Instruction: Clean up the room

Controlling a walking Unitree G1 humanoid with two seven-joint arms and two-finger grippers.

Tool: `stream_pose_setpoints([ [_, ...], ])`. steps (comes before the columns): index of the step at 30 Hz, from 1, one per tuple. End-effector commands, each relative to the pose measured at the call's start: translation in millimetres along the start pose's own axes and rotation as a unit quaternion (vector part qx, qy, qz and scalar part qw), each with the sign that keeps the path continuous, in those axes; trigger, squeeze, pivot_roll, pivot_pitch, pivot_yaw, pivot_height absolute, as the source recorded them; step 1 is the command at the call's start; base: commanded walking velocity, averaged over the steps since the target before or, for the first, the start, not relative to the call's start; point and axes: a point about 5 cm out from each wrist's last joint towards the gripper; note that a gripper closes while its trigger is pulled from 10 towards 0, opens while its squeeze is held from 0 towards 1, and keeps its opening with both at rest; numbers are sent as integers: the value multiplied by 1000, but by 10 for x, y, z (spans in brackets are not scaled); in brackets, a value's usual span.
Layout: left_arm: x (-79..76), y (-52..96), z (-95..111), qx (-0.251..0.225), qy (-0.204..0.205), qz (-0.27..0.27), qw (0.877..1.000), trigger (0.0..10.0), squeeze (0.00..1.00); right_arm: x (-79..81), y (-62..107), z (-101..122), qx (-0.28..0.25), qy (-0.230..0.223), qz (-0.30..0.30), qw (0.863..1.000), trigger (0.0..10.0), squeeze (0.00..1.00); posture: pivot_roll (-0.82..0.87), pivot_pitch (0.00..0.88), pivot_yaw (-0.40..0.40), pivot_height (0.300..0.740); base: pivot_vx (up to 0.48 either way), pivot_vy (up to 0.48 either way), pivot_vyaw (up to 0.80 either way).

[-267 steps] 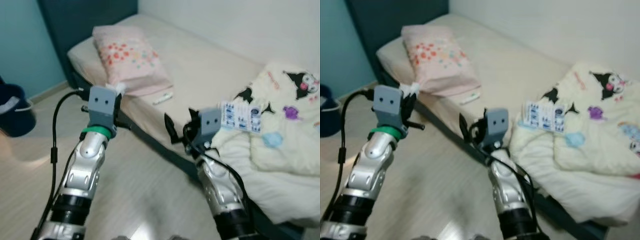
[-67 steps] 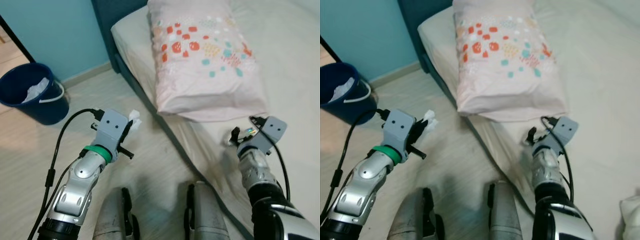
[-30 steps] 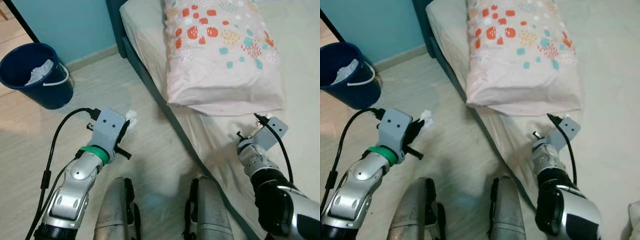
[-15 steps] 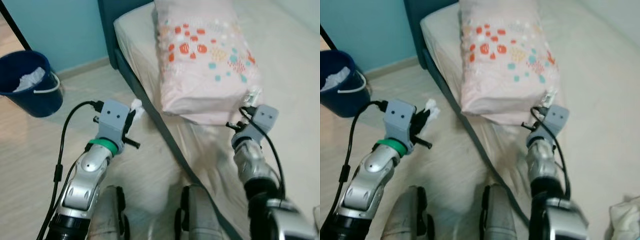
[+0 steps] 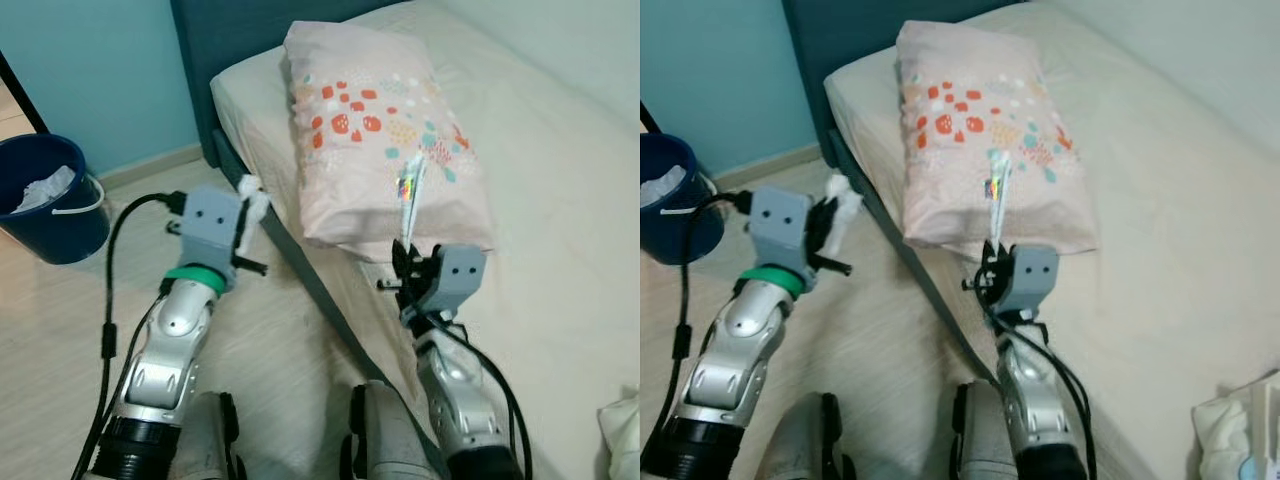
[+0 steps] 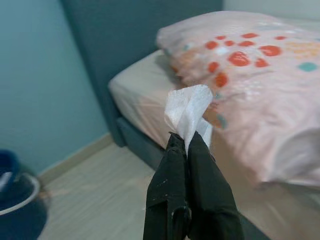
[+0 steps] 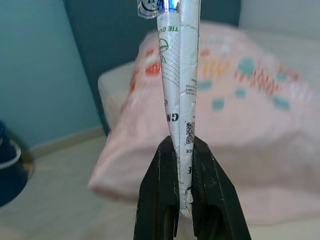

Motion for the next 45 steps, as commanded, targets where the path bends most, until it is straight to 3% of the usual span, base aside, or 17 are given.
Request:
stream_pose_setpoints([
  [1,8,20,-54,7,0,8,1000,10000,0,-24,12,-32,4,0,-5,1000,10000,0,35,34,-29,616,0,0,0],
  [10,86,-69,13,-9,2,34,999,10000,0,42,-70,81,-4,1,14,1000,10000,0,56,19,-43,651,0,0,0],
  [23,-64,-200,76,-15,22,5,1000,10000,0,-34,-36,30,6,1,-8,1000,10000,0,33,20,-21,696,0,0,0],
  [35,-99,-173,36,-3,26,-4,1000,10000,0,-10,-18,7,12,-3,-9,1000,10000,0,40,34,-16,740,0,0,0],
  [45,-168,-160,44,-4,27,-23,999,10000,0,43,-16,-35,27,-4,-3,1000,10000,0,40,38,-10,740,0,0,0],
])
Point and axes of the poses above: a point about 5 cm out from each wrist's last joint towards the gripper, its own y axis pointing back from the gripper into the wrist, its own z axis along the axis of the wrist's last joint, x = y × z, and after that the axes turned 2 degrees about y, right-handed
